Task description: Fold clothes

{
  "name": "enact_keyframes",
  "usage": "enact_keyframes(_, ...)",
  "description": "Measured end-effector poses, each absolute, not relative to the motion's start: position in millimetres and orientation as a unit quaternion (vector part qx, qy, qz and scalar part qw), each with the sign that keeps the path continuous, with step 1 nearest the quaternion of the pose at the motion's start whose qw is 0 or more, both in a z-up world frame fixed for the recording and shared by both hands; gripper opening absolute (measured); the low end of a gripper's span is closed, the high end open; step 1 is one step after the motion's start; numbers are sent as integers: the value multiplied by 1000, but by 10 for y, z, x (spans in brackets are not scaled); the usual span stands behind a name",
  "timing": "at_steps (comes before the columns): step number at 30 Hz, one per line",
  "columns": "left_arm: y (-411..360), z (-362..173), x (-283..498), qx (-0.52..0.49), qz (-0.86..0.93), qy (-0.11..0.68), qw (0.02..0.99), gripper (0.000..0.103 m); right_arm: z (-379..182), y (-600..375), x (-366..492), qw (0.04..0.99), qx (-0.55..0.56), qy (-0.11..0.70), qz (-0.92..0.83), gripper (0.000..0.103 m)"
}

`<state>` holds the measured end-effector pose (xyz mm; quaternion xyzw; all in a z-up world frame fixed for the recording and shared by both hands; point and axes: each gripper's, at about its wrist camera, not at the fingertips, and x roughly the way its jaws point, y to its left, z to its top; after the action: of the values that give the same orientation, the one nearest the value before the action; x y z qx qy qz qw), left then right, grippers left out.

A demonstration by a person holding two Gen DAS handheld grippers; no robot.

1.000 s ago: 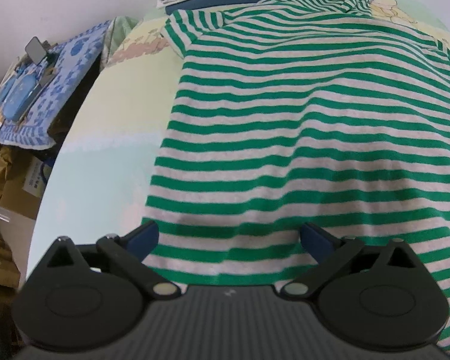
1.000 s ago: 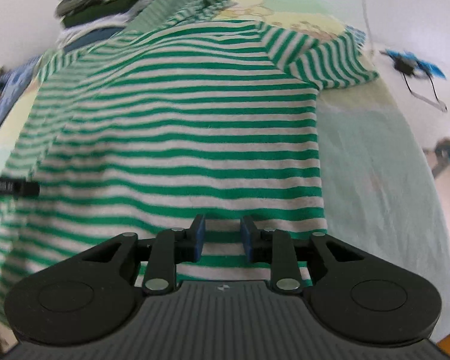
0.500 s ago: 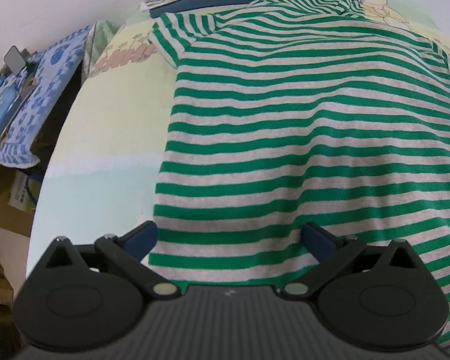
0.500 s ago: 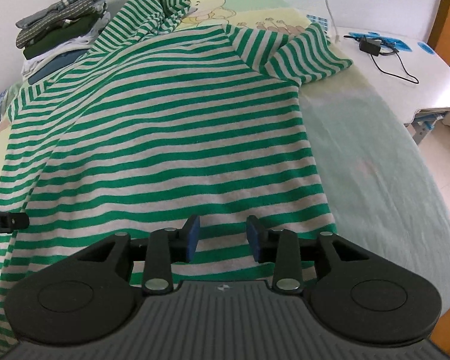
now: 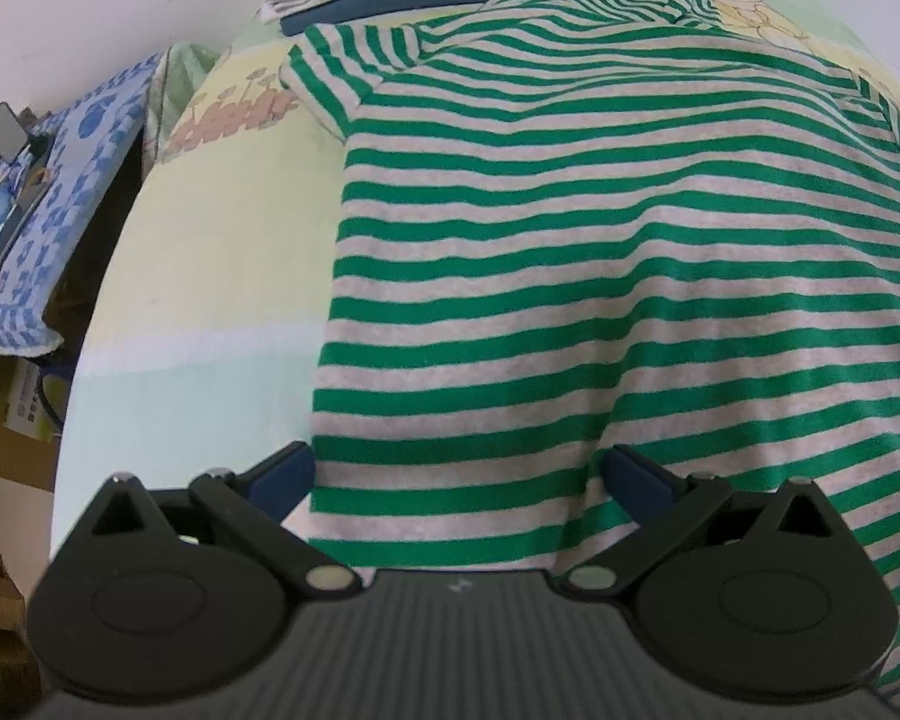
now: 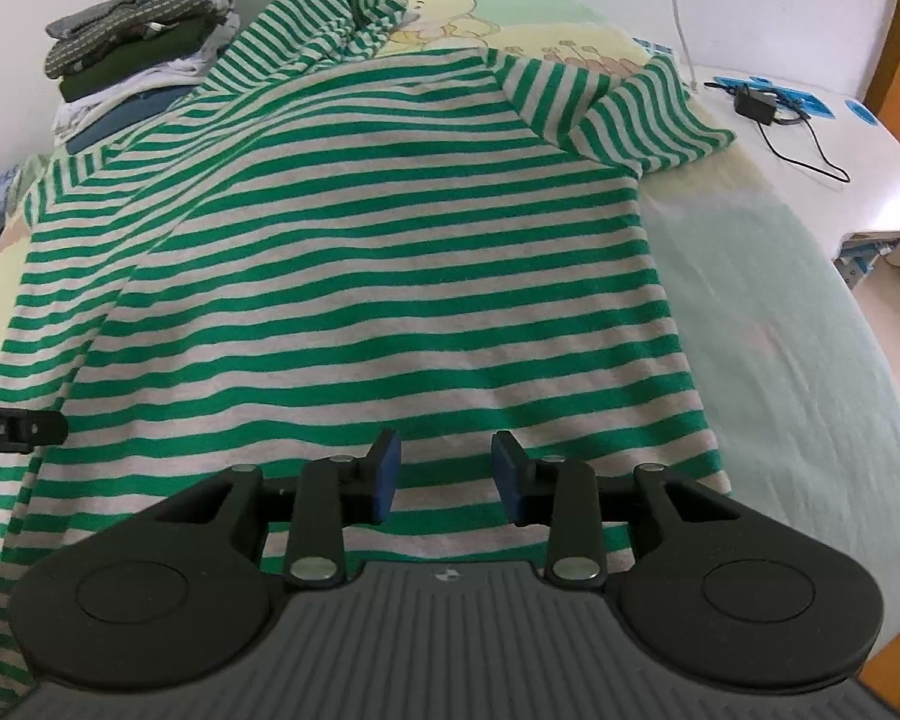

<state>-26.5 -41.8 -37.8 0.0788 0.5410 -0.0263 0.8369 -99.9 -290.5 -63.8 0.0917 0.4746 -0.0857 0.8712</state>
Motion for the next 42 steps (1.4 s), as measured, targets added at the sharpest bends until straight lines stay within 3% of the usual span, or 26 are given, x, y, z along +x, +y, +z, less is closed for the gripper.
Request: enact_keyframes(42,-429,-303,-80,58,47,536,841,102,-577,-3021,-567,891,59,450,-23,35)
